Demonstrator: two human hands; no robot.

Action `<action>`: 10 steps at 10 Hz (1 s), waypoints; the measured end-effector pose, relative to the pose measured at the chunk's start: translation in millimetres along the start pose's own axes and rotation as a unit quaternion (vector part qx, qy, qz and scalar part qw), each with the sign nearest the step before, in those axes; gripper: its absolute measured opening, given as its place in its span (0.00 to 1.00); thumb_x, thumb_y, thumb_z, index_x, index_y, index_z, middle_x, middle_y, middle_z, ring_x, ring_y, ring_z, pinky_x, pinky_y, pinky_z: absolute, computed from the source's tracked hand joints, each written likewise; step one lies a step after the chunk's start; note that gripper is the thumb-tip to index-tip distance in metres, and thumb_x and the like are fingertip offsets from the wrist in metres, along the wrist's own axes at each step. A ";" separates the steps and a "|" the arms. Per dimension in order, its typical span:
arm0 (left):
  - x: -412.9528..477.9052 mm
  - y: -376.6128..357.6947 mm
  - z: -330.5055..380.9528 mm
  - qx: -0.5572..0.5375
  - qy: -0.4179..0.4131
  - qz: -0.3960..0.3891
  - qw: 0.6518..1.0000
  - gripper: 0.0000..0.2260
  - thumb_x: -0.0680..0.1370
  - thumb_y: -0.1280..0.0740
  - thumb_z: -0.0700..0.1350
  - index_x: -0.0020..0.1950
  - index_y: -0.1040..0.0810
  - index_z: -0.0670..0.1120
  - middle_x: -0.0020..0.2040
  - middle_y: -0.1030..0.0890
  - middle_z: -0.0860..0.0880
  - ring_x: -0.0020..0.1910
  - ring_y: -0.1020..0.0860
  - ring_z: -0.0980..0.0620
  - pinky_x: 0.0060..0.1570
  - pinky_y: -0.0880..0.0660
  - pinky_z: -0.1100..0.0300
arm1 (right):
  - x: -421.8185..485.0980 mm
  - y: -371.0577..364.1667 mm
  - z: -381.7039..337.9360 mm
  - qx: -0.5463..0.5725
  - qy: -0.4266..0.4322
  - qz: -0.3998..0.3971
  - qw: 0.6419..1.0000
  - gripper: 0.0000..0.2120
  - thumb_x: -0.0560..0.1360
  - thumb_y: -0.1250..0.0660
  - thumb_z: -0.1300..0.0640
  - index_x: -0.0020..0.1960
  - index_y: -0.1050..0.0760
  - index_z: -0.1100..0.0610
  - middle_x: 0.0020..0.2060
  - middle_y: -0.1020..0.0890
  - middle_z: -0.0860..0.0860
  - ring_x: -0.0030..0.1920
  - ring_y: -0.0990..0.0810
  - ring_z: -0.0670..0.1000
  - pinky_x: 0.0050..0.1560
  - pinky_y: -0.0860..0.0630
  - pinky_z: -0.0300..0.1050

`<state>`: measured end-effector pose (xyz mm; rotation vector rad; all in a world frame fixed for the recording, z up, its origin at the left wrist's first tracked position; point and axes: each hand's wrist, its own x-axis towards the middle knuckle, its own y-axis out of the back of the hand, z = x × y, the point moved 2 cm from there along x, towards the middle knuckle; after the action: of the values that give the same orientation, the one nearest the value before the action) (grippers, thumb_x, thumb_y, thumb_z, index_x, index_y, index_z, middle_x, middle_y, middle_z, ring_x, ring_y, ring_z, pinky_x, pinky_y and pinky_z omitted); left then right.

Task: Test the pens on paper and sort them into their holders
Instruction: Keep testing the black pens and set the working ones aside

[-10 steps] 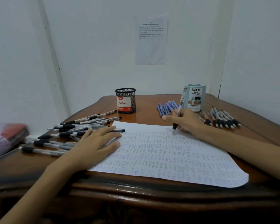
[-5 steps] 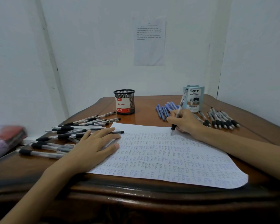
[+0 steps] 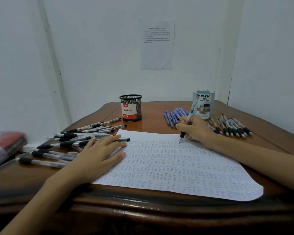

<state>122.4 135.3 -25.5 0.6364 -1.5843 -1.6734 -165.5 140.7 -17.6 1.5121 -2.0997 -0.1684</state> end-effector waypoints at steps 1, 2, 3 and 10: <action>-0.1 0.1 -0.2 0.002 0.000 0.000 1.000 0.55 0.49 0.75 0.80 0.72 0.45 0.65 0.75 0.51 0.63 0.73 0.51 0.62 0.72 0.62 0.52 | 1.7 0.0 0.8 -0.004 0.005 0.004 1.000 0.18 0.75 0.36 0.65 0.29 0.36 0.58 0.22 0.35 0.53 0.18 0.37 0.43 0.21 0.38 0.33; 0.3 0.0 0.1 0.003 -0.002 0.002 1.000 0.54 0.50 0.74 0.80 0.72 0.45 0.65 0.75 0.50 0.63 0.73 0.51 0.62 0.72 0.62 0.52 | 2.7 -0.2 1.9 0.000 0.011 0.000 1.000 0.19 0.75 0.36 0.65 0.28 0.36 0.58 0.21 0.35 0.53 0.18 0.37 0.43 0.20 0.38 0.33; -0.1 0.2 0.2 0.002 0.000 0.001 1.000 0.55 0.49 0.75 0.80 0.72 0.45 0.64 0.75 0.50 0.63 0.73 0.51 0.62 0.72 0.62 0.52 | 4.2 -0.1 2.7 -0.002 0.017 0.008 1.000 0.20 0.75 0.37 0.67 0.27 0.38 0.57 0.22 0.37 0.52 0.18 0.39 0.41 0.20 0.40 0.32; 0.2 -0.5 -0.5 -0.007 -0.003 0.009 1.000 0.54 0.50 0.75 0.80 0.72 0.45 0.65 0.75 0.50 0.63 0.66 0.53 0.69 0.71 0.63 0.52 | -8.6 3.9 -14.2 0.076 0.039 -0.005 0.996 0.21 0.73 0.38 0.44 0.30 0.36 0.58 0.23 0.36 0.50 0.20 0.39 0.43 0.20 0.40 0.32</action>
<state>122.6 134.8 -26.0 0.6095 -1.5754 -1.6739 -159.8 152.9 -7.1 1.5895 -2.0830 0.0472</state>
